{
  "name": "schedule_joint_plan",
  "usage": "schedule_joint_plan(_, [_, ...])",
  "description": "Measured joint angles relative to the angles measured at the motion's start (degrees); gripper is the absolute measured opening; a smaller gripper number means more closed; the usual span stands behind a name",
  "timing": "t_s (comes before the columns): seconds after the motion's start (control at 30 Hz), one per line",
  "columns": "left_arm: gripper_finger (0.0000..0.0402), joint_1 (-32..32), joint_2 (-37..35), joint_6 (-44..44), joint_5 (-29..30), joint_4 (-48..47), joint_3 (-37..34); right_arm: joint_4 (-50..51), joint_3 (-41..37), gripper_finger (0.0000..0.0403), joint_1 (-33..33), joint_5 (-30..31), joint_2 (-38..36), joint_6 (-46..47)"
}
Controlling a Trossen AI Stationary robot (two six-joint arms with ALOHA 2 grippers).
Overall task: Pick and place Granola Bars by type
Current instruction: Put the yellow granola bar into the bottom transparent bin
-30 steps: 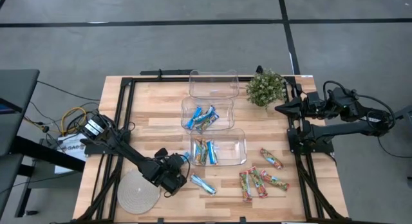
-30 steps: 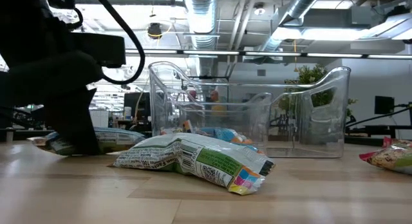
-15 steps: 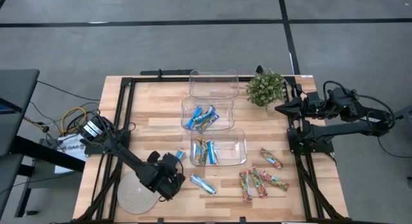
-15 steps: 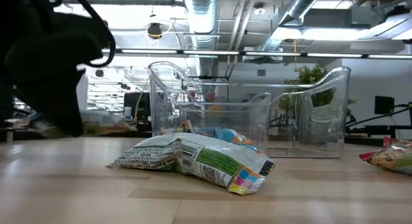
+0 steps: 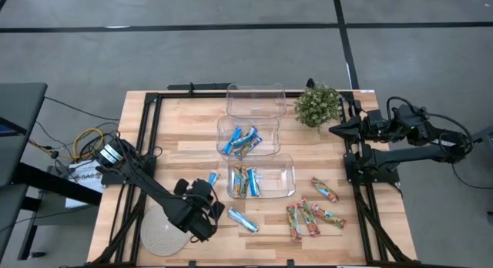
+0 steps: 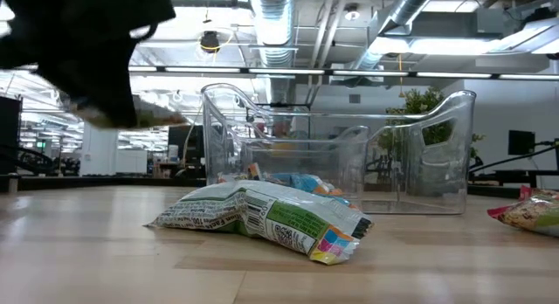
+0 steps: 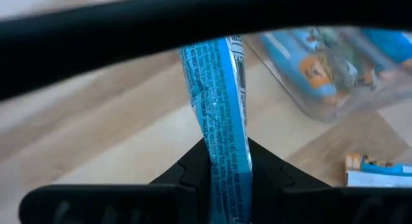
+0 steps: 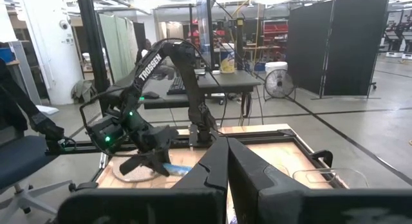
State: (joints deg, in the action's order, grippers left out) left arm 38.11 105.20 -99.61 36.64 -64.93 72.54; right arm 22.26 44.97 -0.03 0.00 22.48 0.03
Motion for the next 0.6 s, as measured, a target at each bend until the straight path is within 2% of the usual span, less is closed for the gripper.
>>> schedule_joint_plan(0.3, [0.0063,-2.3,-0.1,1.3,3.8,-17.4,11.9,0.0,0.0,0.0,0.0,0.0,0.0,0.0])
schedule_joint_plan(0.6, [0.0063,-8.0,-0.1,10.7,8.4,-19.3,22.2,0.0,0.0,0.0,0.0,0.0,0.0,0.0])
